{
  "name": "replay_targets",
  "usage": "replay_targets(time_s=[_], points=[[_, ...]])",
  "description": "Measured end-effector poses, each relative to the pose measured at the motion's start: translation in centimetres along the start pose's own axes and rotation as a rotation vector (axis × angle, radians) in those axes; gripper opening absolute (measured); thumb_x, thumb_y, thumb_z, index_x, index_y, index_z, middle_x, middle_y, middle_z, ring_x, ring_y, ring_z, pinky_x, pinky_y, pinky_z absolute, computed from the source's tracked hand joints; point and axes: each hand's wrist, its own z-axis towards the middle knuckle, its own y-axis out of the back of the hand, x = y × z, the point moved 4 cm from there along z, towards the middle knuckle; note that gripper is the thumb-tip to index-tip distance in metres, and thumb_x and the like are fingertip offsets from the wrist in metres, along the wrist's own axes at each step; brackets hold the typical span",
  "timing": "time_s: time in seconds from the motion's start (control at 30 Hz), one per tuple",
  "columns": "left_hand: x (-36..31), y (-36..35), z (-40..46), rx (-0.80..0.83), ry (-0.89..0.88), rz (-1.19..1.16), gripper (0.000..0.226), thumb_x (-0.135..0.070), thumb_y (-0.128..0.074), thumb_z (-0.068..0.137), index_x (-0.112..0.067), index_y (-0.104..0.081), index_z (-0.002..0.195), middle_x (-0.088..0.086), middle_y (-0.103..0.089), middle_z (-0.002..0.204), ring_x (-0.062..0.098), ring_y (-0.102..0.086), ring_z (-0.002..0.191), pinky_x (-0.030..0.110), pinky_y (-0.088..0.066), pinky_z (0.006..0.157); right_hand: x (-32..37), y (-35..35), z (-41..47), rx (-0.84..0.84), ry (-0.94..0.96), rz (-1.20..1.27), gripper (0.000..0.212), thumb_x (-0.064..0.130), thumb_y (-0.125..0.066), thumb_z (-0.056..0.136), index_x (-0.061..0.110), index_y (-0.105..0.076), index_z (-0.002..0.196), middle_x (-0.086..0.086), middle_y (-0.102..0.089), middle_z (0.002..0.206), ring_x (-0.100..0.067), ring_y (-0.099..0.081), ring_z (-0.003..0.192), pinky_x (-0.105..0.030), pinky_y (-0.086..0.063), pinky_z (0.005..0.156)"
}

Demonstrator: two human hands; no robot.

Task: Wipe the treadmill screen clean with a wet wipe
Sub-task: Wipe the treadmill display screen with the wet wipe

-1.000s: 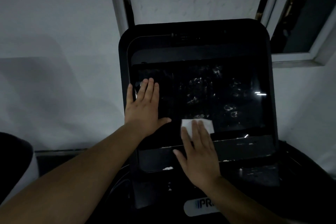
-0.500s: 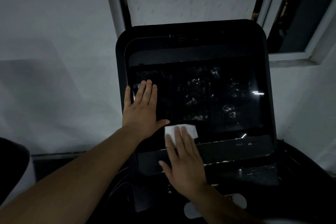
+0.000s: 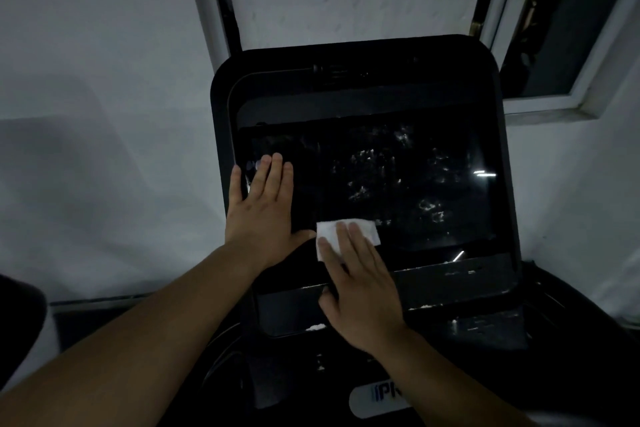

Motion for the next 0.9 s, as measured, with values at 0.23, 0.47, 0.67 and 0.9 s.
replay_targets(time_s=[0.23, 0.47, 0.67, 0.9], points=[[-0.2, -0.1, 0.0, -0.002, 0.005, -0.005, 0.121, -0.088, -0.036, 0.082, -0.011, 0.017, 0.159, 0.011, 0.019, 0.169, 0.024, 0.024, 0.154, 0.061, 0.012, 0.12, -3.2, 1.1, 0.4, -0.059, -0.151, 0.013, 0.065, 0.035, -0.04, 0.097, 0.014, -0.033, 0.159, -0.017, -0.016, 0.169, -0.03, -0.005, 0.158, -0.052, -0.021, 0.125], [-0.1, 0.1, -0.1, -0.003, 0.011, -0.031, 0.12, -0.088, -0.036, 0.082, -0.011, 0.013, 0.16, 0.011, 0.018, 0.169, 0.024, 0.022, 0.155, 0.061, 0.012, 0.121, -1.2, 0.7, 1.7, -0.037, 0.011, 0.015, 0.06, 0.03, -0.041, 0.098, 0.017, -0.038, 0.157, -0.015, -0.021, 0.168, -0.03, -0.009, 0.158, -0.051, -0.024, 0.124], [-0.3, 0.0, 0.1, 0.006, 0.017, -0.021, 0.121, -0.085, -0.041, 0.083, -0.011, 0.016, 0.159, 0.011, 0.02, 0.169, 0.024, 0.023, 0.154, 0.061, 0.014, 0.12, -3.0, 1.7, 2.6, -0.072, -0.157, 0.026, 0.059, 0.043, -0.023, 0.109, 0.012, -0.036, 0.157, -0.019, -0.02, 0.167, -0.031, -0.007, 0.158, -0.053, -0.021, 0.125], [-0.1, 0.1, -0.1, 0.006, 0.01, -0.048, 0.111, -0.073, -0.044, 0.091, -0.011, 0.018, 0.159, 0.011, 0.022, 0.168, 0.024, 0.025, 0.153, 0.061, 0.013, 0.12, 0.1, 1.6, 5.0, -0.092, -0.036, 0.095, 0.064, 0.052, -0.015, 0.111, 0.015, -0.045, 0.154, -0.015, -0.025, 0.167, -0.026, -0.009, 0.158, -0.051, -0.021, 0.125]])
